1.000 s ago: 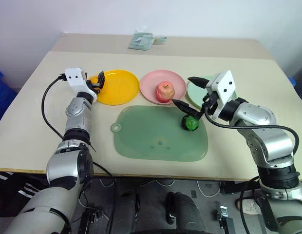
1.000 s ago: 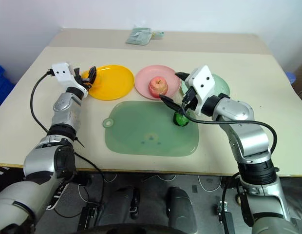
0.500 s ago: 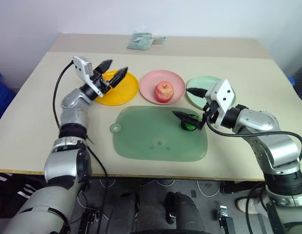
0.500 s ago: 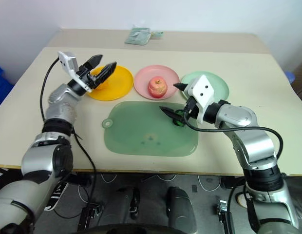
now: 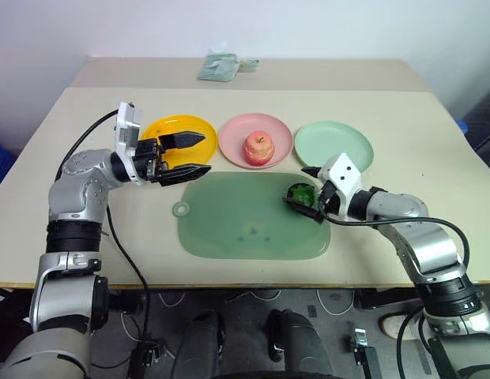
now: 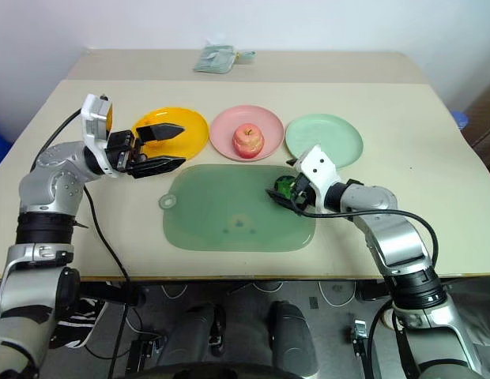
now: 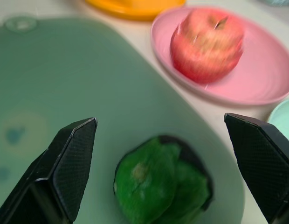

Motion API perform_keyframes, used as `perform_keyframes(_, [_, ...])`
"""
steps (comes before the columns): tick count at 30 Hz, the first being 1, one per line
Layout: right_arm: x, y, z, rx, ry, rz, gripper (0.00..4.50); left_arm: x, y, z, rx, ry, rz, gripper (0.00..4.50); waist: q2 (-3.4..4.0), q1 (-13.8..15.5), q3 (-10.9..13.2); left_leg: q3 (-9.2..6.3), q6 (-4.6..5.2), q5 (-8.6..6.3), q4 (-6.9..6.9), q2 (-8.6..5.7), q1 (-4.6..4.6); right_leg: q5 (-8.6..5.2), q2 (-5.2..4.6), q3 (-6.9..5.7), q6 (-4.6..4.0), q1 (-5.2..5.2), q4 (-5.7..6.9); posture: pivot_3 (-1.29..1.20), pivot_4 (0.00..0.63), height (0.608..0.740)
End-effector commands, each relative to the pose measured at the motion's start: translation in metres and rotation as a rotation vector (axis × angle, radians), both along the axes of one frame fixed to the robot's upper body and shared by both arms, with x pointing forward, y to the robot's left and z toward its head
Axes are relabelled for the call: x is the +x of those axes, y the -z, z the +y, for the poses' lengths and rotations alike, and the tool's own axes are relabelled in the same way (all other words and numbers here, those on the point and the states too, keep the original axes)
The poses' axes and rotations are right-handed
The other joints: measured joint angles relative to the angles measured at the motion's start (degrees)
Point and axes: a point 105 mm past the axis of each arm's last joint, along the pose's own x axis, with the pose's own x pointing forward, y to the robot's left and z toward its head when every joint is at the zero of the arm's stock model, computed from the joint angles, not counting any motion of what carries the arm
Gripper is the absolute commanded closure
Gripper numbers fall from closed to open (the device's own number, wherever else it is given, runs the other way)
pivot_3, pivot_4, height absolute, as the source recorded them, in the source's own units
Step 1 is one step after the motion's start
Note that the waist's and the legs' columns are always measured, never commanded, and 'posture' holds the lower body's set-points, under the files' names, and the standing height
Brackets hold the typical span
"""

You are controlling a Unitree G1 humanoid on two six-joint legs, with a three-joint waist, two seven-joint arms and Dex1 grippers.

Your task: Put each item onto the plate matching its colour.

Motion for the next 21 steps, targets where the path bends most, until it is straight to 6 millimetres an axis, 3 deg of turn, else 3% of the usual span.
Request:
perform_keyframes(1, [0.0022, 0.0023, -0.0013, -0.031, -0.001, -0.022, 0.00, -0.0047, -0.0078, -0.0009, -0.005, 0.007, -0.038, 0.02, 0.00, -0.03, 0.00, 0.00, 0.00, 0.00, 0.00, 0.00, 0.00, 0.00, 0.00, 0.00, 0.00, 0.00, 0.00, 0.00, 0.150, 0.740])
perform_keyframes(7, [0.0031, 0.0031, -0.0045, -0.043, 0.001, -0.021, 0.00, -0.0036, -0.0073, -0.0015, -0.006, -0.008, -0.050, 0.02, 0.00, 0.00, 0.00, 0.00, 0.00, 0.00, 0.00, 0.00, -0.01, 0.00, 0.00, 0.00, 0.00, -0.02, 0.00, 0.00, 0.150, 0.740])
perform_keyframes(11, [0.0034, 0.0036, -0.0059, -0.060, 0.004, -0.028, 1.34, -0.0035, -0.0072, -0.0021, -0.012, -0.002, -0.044, 0.00, 0.00, 0.00, 0.00, -0.01, 0.00, 0.00, 0.00, 0.00, -0.01, 0.00, 0.00, 0.00, 0.00, -0.02, 0.00, 0.00, 0.150, 0.740])
perform_keyframes(21, [0.0029, -0.0060, -0.0039, -0.026, -0.001, -0.052, 1.34, -0.0026, -0.0084, -0.0037, -0.029, 0.000, -0.043, 0.00, 0.00, 0.01, 0.00, 0.00, 0.00, 0.00, 0.00, 0.00, -0.01, 0.00, 0.00, 0.00, 0.00, -0.02, 0.00, 0.00, 0.150, 0.740])
